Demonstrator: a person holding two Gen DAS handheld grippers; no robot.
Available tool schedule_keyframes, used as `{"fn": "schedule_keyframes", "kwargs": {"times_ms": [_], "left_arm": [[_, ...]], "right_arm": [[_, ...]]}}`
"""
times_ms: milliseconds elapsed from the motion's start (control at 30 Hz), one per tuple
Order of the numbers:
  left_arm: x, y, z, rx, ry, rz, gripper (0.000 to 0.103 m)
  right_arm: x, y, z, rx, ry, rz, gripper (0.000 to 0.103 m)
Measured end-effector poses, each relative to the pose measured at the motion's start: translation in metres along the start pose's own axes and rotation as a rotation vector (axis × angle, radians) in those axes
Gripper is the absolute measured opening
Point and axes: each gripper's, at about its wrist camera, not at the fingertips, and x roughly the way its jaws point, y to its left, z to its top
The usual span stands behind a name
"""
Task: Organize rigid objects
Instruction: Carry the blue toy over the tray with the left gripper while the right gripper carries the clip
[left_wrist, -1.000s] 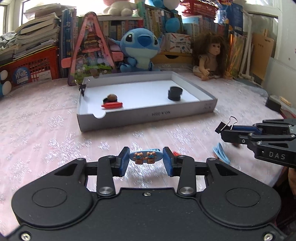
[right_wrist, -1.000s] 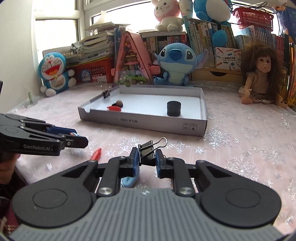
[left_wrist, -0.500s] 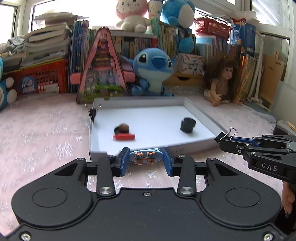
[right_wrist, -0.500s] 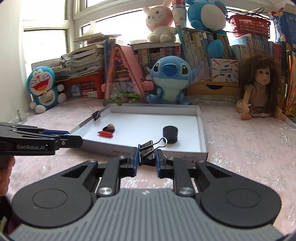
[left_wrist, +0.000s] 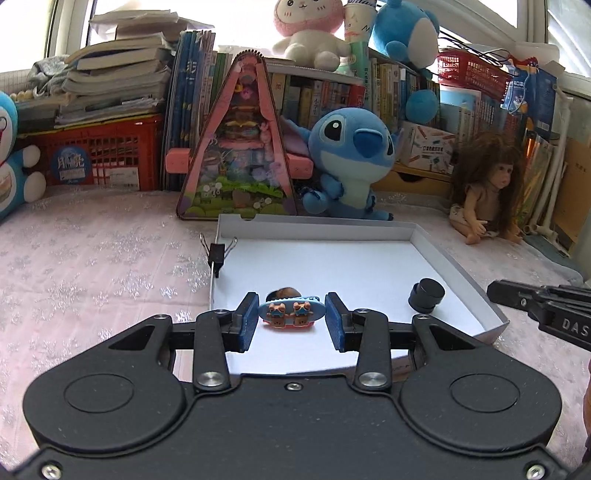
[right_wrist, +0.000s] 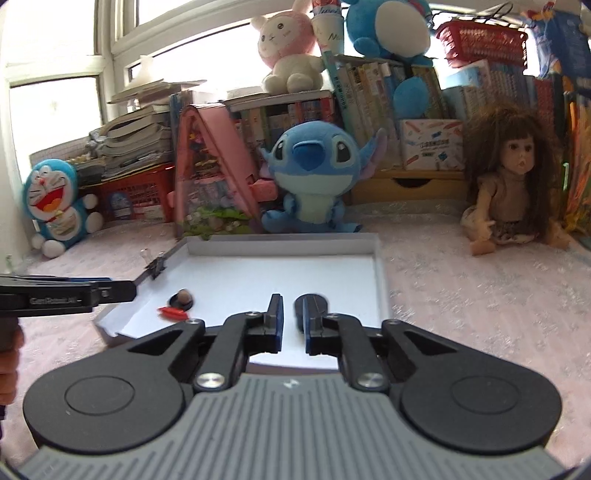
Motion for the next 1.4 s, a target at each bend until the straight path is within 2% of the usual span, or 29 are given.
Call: {"fn": "schedule_keyframes", "kwargs": {"times_ms": [167, 200, 233, 267, 367, 467, 600, 667, 800, 1067, 1400], "left_arm": [[-0.005, -0.003, -0.014, 0.018, 0.017, -0.017, 0.037], [-0.007, -0.004, -0.017, 0.018, 0.019, -0.024, 0.037], [-0.008, -0.005, -0.019, 0.022, 0.021, -0.029, 0.037], [-0.010, -0.006, -0.021, 0.026, 0.021, -0.032, 0.037], [-0.016, -0.009, -0.025, 0.039, 0.018, -0.035, 0.037], [-0.021, -0.013, -0.029, 0.052, 0.020, -0.046, 0.037], [-0.024, -0.018, -0.032, 0.066, 0.024, -0.049, 0.037], [-0.025, -0.018, -0.033, 0.068, 0.027, -0.049, 0.037], [-0.024, -0.020, -0.035, 0.071, 0.034, -0.050, 0.037], [-0.020, -0.019, -0.032, 0.066, 0.029, -0.045, 0.037], [-0.010, -0.011, -0.014, 0.038, 0.018, -0.021, 0.037]], "right_arm": [[-0.015, 0.012, -0.026, -0.084, 0.048, 0.075, 0.025], [-0.019, 0.015, -0.032, -0.092, 0.065, 0.089, 0.030], [-0.021, 0.016, -0.037, -0.099, 0.076, 0.102, 0.044], [-0.022, 0.018, -0.041, -0.108, 0.089, 0.111, 0.050], [-0.023, 0.024, -0.052, -0.152, 0.116, 0.108, 0.063], [-0.016, 0.026, -0.058, -0.165, 0.154, 0.095, 0.069], [-0.003, 0.025, -0.063, -0.151, 0.196, 0.060, 0.069], [-0.003, 0.024, -0.064, -0.134, 0.194, 0.071, 0.049], [-0.006, 0.025, -0.064, -0.130, 0.190, 0.106, 0.048], [-0.014, 0.028, -0.051, -0.133, 0.142, 0.083, 0.048], [-0.010, 0.023, -0.019, -0.109, 0.072, 0.044, 0.048]]}}
